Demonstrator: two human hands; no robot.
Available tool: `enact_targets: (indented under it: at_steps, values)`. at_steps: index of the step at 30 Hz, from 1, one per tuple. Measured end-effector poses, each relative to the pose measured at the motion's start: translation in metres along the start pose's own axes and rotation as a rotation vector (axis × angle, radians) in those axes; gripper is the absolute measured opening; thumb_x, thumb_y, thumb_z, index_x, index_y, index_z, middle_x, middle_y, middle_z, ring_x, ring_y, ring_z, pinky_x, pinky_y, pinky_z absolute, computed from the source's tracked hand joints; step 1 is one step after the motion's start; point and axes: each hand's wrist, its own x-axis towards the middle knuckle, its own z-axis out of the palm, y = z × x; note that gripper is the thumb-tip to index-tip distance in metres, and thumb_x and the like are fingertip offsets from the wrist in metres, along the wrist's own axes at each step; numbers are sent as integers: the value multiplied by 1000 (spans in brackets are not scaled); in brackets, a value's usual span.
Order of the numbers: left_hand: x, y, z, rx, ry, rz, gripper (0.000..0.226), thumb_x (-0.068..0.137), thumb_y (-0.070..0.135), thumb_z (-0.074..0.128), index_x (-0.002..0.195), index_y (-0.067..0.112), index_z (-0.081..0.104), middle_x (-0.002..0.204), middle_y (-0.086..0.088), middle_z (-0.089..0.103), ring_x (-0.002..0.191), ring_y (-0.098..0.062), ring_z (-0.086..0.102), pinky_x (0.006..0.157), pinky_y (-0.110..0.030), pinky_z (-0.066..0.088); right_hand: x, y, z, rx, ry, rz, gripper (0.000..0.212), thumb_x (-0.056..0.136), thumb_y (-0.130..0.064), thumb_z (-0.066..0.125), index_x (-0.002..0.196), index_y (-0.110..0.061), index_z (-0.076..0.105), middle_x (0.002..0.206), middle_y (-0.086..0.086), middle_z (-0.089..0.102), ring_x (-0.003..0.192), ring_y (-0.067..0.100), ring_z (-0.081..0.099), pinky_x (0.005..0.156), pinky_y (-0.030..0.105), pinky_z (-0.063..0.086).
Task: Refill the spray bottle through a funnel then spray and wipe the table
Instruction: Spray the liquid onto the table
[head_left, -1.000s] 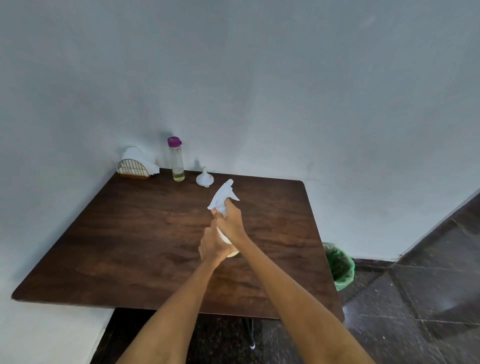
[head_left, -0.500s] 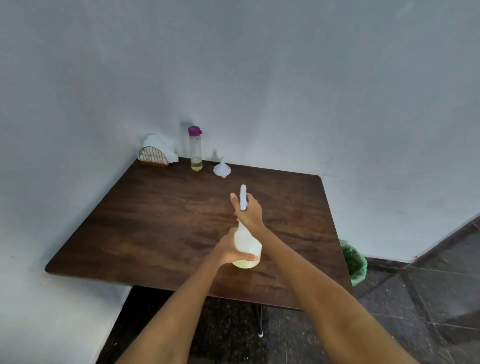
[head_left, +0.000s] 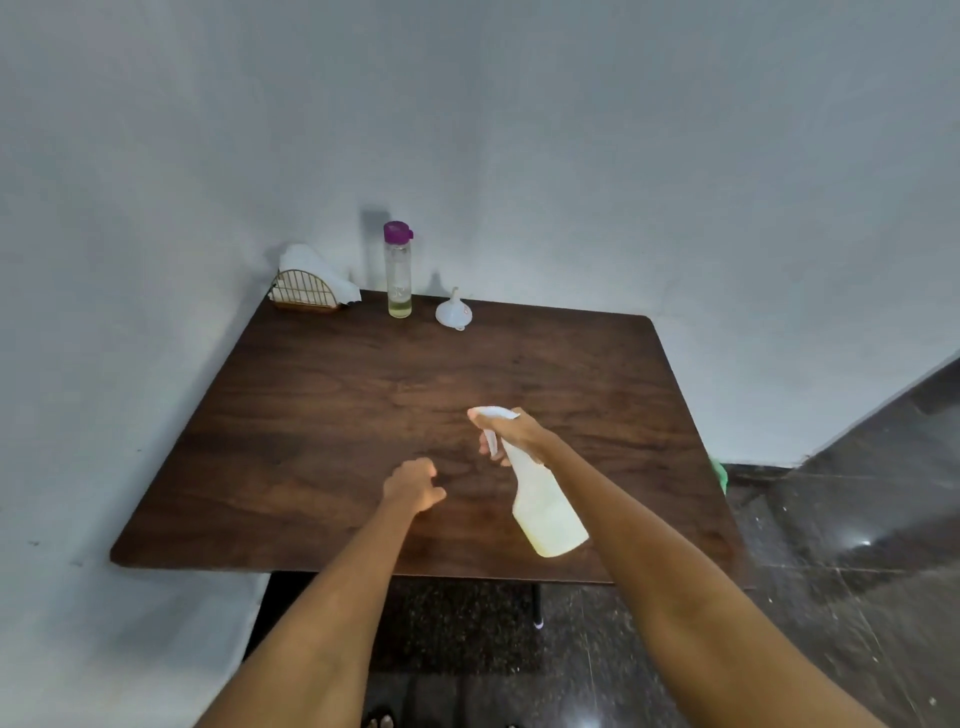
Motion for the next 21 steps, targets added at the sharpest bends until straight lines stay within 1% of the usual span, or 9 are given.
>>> enact_targets:
  at_steps: [1,3,7,10,14,16,18,19,21]
  values:
    - [3,-10,-3,21,37,-17,47,89,32,60,131,16,47,134,-8,51,125,-25,48,100,-37,43,1,2,3,-49,-8,27,46,84,-59,53,96,-16,65,77,4,65,72,15,63,59,25,51]
    - [8,-27,-8,80,56,-46,48,90,30,58,133,15,43,136,-10,46,128,-28,41,101,-40,44,1,9,5,-76,61,61,55,83,-63,50,101,-13,65,76,5,65,70,16,64,56,25,51]
    - [21,-54,-13,69,48,-86,56,89,28,59,138,13,35,140,-11,39,131,-30,35,104,-45,41,-2,21,7,28,273,114,52,86,-51,54,93,-2,68,73,7,67,63,18,64,53,25,54]
    - [26,-59,-15,57,24,-77,59,89,28,60,139,14,32,142,-10,38,133,-31,34,105,-46,40,-6,23,15,41,317,141,48,86,-48,53,93,-2,67,69,4,65,62,16,63,54,26,54]
    - [25,-59,-15,89,3,-41,57,89,29,59,138,14,34,141,-10,39,133,-30,34,104,-47,39,-10,20,27,26,314,178,54,84,-49,53,108,-1,58,69,2,65,64,17,64,55,28,56]
    - [25,-58,-15,104,7,-37,55,89,29,59,137,15,36,140,-10,40,132,-30,33,104,-48,39,-13,18,33,-45,335,181,57,78,-53,54,107,-5,56,77,4,69,72,23,68,67,35,59]
    - [24,-58,-15,106,15,-34,53,89,28,59,136,14,38,139,-10,41,132,-30,33,105,-49,38,-12,20,36,-117,365,171,70,71,-61,54,114,-6,56,96,10,71,88,30,69,82,43,57]
    - [24,-58,-15,104,18,-31,53,89,28,59,136,14,38,138,-10,42,132,-30,33,105,-50,38,-12,21,37,-121,372,162,73,71,-62,54,116,-5,55,99,11,70,89,30,68,83,44,57]
    - [23,-58,-15,98,23,-26,53,90,27,59,136,14,38,139,-10,42,132,-30,33,105,-49,38,-14,18,39,-79,364,168,63,81,-54,53,115,-1,51,85,7,69,72,25,68,74,37,58]
